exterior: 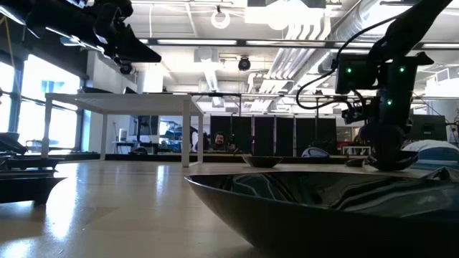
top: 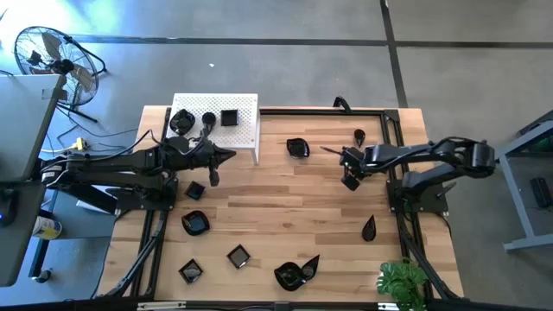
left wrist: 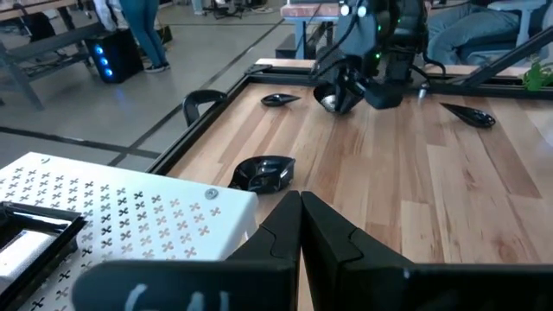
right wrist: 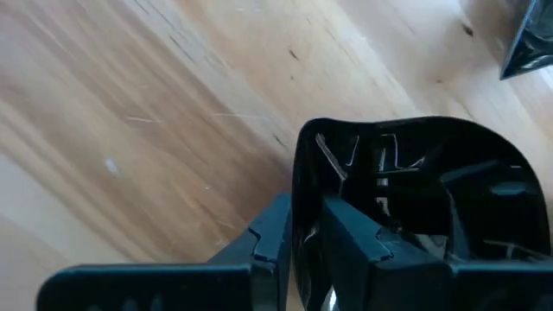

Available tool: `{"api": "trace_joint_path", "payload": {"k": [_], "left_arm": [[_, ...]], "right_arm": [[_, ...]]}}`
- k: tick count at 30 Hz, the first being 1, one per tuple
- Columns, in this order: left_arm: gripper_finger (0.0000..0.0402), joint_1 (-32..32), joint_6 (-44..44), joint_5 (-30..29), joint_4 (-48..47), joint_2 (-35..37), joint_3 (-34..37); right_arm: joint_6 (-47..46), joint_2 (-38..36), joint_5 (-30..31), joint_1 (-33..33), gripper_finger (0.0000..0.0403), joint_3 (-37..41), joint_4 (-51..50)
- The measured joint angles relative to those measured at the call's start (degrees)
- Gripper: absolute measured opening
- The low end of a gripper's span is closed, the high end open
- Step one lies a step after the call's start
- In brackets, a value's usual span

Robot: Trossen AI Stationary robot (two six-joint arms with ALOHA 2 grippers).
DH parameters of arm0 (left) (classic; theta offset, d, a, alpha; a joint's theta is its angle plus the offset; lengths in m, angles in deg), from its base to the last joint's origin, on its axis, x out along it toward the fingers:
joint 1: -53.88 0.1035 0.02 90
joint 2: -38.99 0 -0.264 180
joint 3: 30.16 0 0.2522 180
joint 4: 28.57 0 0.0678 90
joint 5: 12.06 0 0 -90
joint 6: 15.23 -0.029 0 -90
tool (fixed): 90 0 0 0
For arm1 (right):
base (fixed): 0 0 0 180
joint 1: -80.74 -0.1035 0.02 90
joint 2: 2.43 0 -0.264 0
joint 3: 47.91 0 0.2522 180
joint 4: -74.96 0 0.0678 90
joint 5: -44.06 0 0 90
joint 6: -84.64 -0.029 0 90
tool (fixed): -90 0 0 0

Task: Pick & Place Mini shaped plates
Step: Stack the black leaf shaped plate on top of the stacked black leaf shaped plates on the shelf

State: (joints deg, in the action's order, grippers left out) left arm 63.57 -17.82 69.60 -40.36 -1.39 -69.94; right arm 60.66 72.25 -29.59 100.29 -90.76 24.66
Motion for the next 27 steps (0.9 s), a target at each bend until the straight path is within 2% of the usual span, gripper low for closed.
{"api": "trace_joint_path", "payload": {"k": [12, 19, 27], "left_arm": [[0.0001, 0.0, -0.59, -0.11, 1.07, 0.0, -0.04], [0.0001, 0.04, -0.62, -0.35, 1.25, 0.0, -0.04], [0.0001, 0.04, -0.62, -0.33, 1.23, 0.0, -0.04]], "right_arm": [[0.45, 0.54, 2.72, -3.68, 0.0007, -1.26, -1.88], [0.48, 0.56, 3.06, -6.28, 0.0001, -5.15, -6.15], [0.48, 0.56, 1.9, -16.24, 0.0, -12.32, -5.68]]}}
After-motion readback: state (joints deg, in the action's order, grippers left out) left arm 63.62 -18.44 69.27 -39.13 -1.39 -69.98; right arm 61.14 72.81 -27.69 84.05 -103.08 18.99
